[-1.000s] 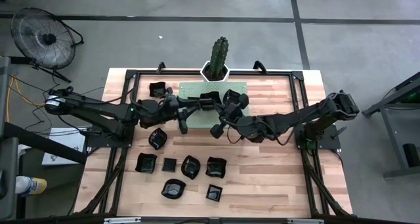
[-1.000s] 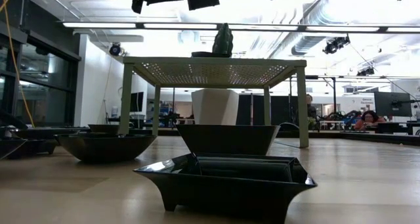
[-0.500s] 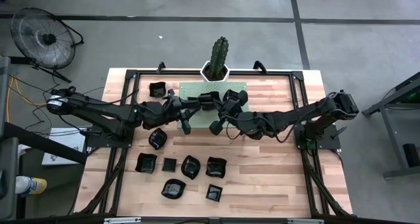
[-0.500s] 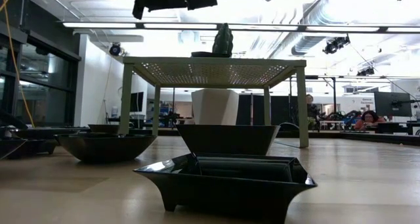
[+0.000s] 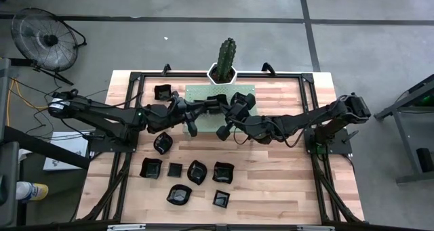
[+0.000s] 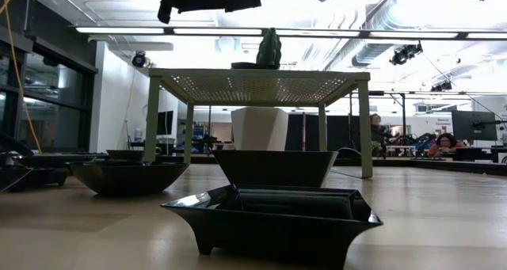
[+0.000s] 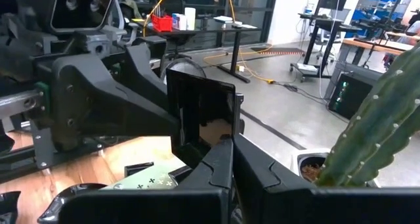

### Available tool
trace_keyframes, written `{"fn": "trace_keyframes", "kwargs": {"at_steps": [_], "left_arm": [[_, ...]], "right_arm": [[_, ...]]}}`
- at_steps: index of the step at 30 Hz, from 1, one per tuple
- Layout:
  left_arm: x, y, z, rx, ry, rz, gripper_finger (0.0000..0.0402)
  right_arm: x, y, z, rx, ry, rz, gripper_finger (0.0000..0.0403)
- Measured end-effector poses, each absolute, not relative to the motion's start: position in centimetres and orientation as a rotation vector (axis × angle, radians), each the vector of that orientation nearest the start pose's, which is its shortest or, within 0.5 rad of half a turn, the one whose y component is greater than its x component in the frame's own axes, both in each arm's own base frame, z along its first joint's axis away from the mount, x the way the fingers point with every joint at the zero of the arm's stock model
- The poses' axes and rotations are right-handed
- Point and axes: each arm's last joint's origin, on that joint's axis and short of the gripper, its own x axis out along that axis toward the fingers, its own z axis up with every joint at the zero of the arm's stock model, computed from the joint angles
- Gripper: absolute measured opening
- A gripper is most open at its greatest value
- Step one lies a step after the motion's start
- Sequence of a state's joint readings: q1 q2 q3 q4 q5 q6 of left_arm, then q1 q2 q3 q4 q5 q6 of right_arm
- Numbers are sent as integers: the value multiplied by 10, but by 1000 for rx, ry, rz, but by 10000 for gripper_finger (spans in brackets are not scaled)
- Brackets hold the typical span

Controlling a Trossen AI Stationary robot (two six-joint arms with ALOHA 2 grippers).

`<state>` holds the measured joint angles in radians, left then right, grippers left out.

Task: Pick & Place Mini shaped plates
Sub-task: Stack the square plate on top of the square plate on the shelf

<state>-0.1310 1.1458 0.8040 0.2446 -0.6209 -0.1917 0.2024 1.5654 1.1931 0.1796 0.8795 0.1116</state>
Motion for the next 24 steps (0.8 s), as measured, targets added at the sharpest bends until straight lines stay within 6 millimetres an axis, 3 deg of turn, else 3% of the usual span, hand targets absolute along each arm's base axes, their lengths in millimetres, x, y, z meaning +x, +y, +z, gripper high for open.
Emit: {"fn": "trace_keyframes", "kwargs": {"at_steps": [8, 24], "left_arm": [[253, -16, 310, -152, 44, 495, 4], [253, -16, 309, -150, 47, 502, 1]], "right_arm": [[351, 49, 318, 6, 133, -676, 0], [351, 50, 317, 25, 141, -620, 17]]}}
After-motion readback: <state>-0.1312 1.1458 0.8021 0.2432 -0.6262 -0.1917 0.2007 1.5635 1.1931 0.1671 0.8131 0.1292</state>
